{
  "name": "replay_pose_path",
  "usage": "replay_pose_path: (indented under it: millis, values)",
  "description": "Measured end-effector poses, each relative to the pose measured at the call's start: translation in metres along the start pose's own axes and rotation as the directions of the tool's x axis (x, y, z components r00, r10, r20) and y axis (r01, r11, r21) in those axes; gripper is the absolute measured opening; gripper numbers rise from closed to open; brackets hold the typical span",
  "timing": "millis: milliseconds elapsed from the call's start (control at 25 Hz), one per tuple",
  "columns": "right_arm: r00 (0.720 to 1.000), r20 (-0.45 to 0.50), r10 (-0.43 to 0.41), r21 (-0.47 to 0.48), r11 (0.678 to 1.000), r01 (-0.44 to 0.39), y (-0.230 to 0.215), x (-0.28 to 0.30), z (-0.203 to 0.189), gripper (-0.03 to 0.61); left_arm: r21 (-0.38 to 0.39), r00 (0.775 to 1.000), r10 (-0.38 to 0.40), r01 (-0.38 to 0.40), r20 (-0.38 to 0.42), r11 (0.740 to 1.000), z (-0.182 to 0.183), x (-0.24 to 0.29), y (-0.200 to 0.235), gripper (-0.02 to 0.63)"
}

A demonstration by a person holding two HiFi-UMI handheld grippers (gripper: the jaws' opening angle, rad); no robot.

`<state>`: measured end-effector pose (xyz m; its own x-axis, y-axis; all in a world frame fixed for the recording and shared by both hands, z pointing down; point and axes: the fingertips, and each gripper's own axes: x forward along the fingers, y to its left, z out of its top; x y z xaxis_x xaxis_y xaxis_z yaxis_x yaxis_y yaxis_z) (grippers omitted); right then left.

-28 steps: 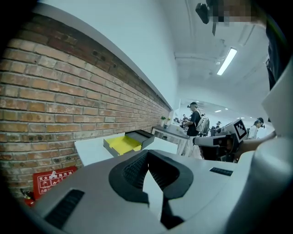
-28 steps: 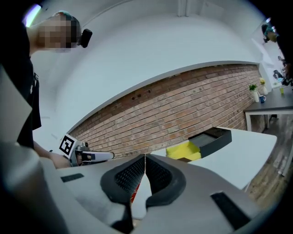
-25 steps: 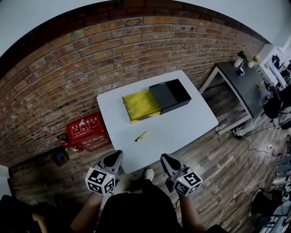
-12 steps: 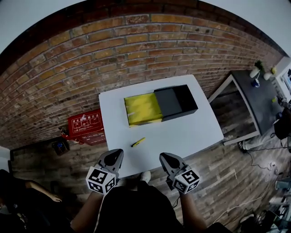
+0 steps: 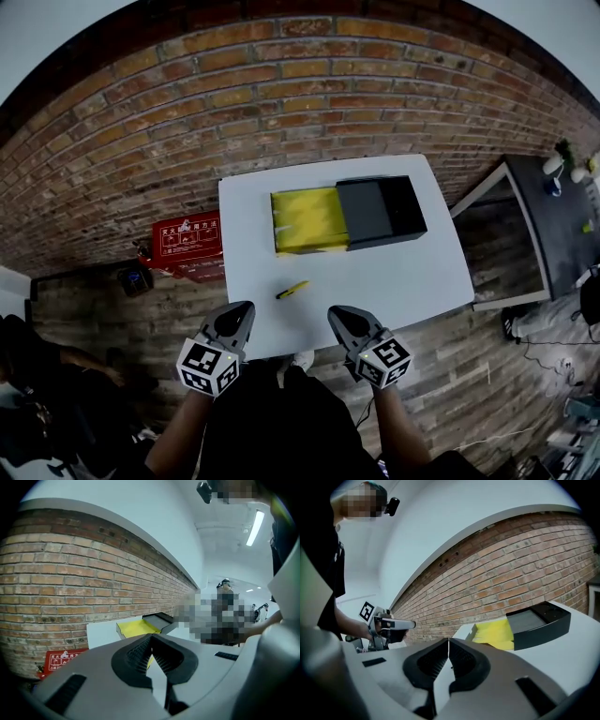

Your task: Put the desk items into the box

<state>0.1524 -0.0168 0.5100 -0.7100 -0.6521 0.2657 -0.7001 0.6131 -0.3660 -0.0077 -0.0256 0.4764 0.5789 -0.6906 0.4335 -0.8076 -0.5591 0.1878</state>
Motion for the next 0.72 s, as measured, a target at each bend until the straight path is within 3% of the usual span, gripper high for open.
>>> replay_pose_path:
  millis: [240,440,720]
  values:
    - [0.984,-0.178,0.028,-0.21,0.975,-0.066,0.008,0.043,-0.02,0.023,-0.028,1.0,0.01,-0.01,-0.017,1.0,-0.008,0.005,0.01,0.014]
    - [0.958,-0.286,0.017,-0.328,0.938,-0.115,0.007,0.079,-0.037,0.025,-0.032,0.998,-0.036,0.034,-0.054,0.999,-0.025,0.021,0.014,0.014]
    - [0.868,-0.497,0.008,-0.448,0.855,-0.263,0.007,0.119,-0.083,0.025,-0.035,0.992,-0.084,0.081,-0.096,0.996,-0.042,0.039,0.024,0.014]
